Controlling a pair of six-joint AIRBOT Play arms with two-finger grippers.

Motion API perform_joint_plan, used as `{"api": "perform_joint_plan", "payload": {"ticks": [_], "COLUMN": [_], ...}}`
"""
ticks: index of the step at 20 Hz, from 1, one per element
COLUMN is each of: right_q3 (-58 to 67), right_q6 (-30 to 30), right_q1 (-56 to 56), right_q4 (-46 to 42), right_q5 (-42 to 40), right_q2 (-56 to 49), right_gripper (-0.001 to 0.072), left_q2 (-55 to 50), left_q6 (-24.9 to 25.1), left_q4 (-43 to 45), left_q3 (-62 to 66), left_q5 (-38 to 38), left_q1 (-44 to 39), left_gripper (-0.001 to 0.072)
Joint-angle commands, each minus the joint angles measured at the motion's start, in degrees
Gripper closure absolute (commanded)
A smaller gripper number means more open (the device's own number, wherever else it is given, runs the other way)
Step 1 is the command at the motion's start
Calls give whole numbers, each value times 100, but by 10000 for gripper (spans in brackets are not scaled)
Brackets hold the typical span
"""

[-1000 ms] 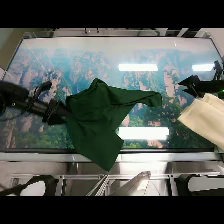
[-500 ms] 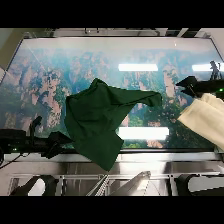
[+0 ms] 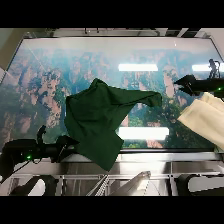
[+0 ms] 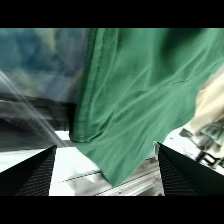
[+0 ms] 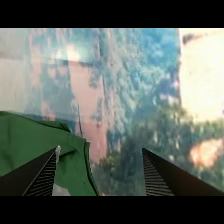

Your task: Fold the shirts.

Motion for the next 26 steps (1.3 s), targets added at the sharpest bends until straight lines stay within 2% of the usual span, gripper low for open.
{"api": "perform_joint_plan", "payload": {"ticks": [1, 4, 5, 6, 8, 9, 10, 14, 20, 21, 22, 25, 26], "right_q3": [4, 4, 4, 4, 4, 2, -2, -2, -2, -2, -2, -2, 0], "right_q6": [-20, -125, -131, -131, -125, -122, -120, 125, 39, -42, -103, -168, -166], "right_q1": [7, 4, 7, 4, 4, 4, 4, 9, 468, 584, 704, 979, 1036], "right_q4": [22, 22, 20, 17, 9, -26, -72, -146, 4, 166, 382, 758, 778], "right_q5": [11, 15, 15, 17, 59, 122, 170, 719, 1132, 1154, 1143, 1032, 1012], "right_q2": [-2, -2, -2, -2, -4, -4, -20, -468, -1397, -1475, -1532, -1569, -1569], "right_gripper": [137, 137, 138, 137, 137, 137, 137, 137, 138, 225, 259, 264, 355], "left_q2": [-330, -1211, -1484, -1753, -2190, -2382, -2516, -2612, -2000, -1930, -1873, -1823, -1823], "left_q6": [-72, 37, 33, 35, 79, 120, 127, 129, 127, 127, 127, 125, 125], "left_q4": [-339, -651, -638, -627, -575, -520, -433, -426, -422, -422, -420, -426, -422], "left_q3": [-162, 107, 328, 581, 1045, 1224, 1342, 1405, 1405, 1405, 1405, 1405, 1408], "left_q5": [-743, -1102, -1193, -1276, -1259, -1169, -1086, -955, -933, -931, -929, -896, -883], "left_q1": [-343, -1029, -1268, -1526, -1878, -2004, -2107, -2186, -2184, -2184, -2184, -2186, -2184], "left_gripper": [15, 29, 164, 264, 423, 609, 687, 687, 687, 688, 687, 688, 688]}}
